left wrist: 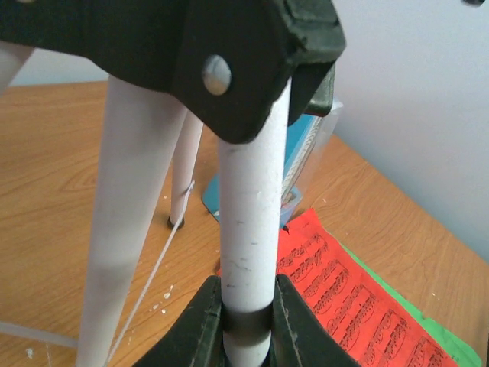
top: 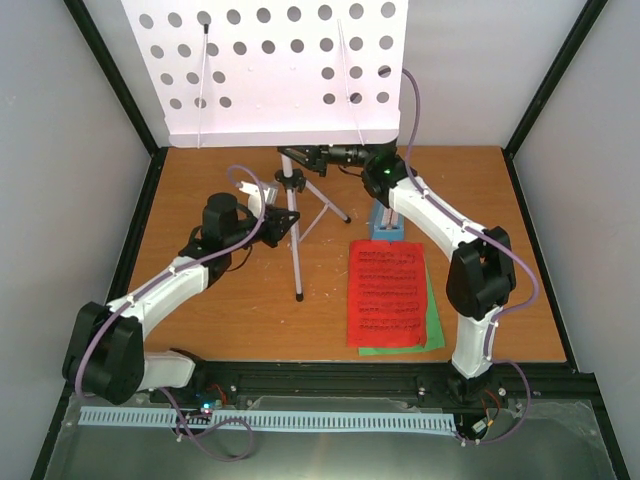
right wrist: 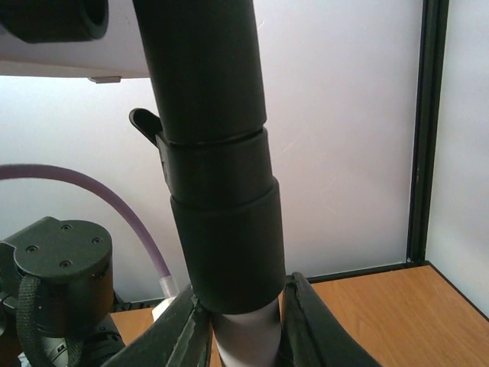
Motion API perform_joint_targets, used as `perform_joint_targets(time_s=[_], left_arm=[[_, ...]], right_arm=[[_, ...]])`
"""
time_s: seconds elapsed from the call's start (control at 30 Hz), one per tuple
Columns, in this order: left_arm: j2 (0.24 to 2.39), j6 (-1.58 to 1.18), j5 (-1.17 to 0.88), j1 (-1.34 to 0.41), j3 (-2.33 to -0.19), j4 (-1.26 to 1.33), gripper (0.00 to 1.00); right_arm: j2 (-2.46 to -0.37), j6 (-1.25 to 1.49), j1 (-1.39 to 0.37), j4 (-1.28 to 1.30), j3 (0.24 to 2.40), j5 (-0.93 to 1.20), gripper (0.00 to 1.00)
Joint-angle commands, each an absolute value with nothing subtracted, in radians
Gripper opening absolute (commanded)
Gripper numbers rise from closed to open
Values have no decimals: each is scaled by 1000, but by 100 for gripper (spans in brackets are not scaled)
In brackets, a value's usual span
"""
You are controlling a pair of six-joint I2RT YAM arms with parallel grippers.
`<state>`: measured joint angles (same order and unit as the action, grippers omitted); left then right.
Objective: Pack up the instrument practice props
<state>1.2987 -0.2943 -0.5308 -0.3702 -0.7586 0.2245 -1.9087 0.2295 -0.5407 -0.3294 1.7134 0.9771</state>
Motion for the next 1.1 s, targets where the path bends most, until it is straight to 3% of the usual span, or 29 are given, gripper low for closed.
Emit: perform_joint_targets(time_s=[0.0,0.5,0.63,1.07], left_arm=[[1211,-267,-483,-362,-793,441,0],[1072,-221,-427,-362,-851,411,0],[1073,-248,-493,-362,-876,401,0],[1088,-631,-569,-362,-853,342,0]], right_arm=[[-1878,308,-600,-292,1693,1035,3],[-1872,353,-629,-355,1628,1002,3],[-1873,348,-633,-297,1635,981,3],[-1935,455,-665,-211,1549,843,3]])
